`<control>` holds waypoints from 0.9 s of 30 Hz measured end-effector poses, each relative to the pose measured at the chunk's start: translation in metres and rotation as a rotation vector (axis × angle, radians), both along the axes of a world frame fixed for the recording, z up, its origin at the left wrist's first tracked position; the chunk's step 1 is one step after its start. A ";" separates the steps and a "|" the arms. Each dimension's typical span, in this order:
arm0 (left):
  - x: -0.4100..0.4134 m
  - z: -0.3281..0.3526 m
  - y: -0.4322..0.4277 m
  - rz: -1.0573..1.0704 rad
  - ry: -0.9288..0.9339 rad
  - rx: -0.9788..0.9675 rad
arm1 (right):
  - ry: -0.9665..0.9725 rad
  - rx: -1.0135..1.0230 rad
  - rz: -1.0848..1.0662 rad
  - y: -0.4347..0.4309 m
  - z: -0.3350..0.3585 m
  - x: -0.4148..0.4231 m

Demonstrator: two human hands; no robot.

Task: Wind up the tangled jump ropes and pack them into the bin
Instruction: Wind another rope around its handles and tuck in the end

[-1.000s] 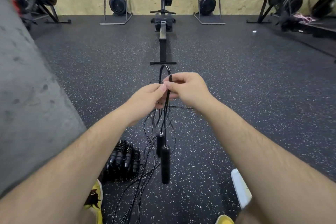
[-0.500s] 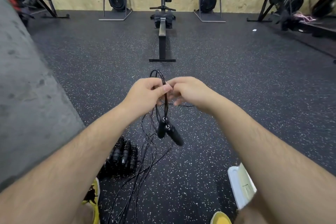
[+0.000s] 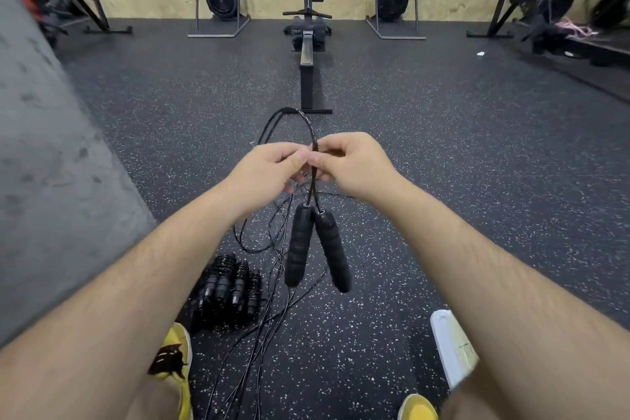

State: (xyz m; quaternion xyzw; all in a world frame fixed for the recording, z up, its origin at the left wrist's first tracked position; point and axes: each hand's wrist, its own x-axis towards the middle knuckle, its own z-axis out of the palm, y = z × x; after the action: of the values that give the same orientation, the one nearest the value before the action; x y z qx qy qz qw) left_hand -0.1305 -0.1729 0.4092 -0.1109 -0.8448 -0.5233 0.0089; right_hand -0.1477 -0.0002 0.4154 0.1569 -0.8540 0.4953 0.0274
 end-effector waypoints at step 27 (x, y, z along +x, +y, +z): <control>-0.001 -0.002 0.009 0.138 -0.003 0.115 | -0.328 0.027 0.242 0.015 -0.010 0.006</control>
State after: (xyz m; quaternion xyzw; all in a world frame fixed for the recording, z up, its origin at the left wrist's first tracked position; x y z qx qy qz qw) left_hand -0.1319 -0.1638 0.4069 -0.0508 -0.8192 -0.5691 0.0499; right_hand -0.1414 0.0144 0.4057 0.1758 -0.8286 0.5024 -0.1737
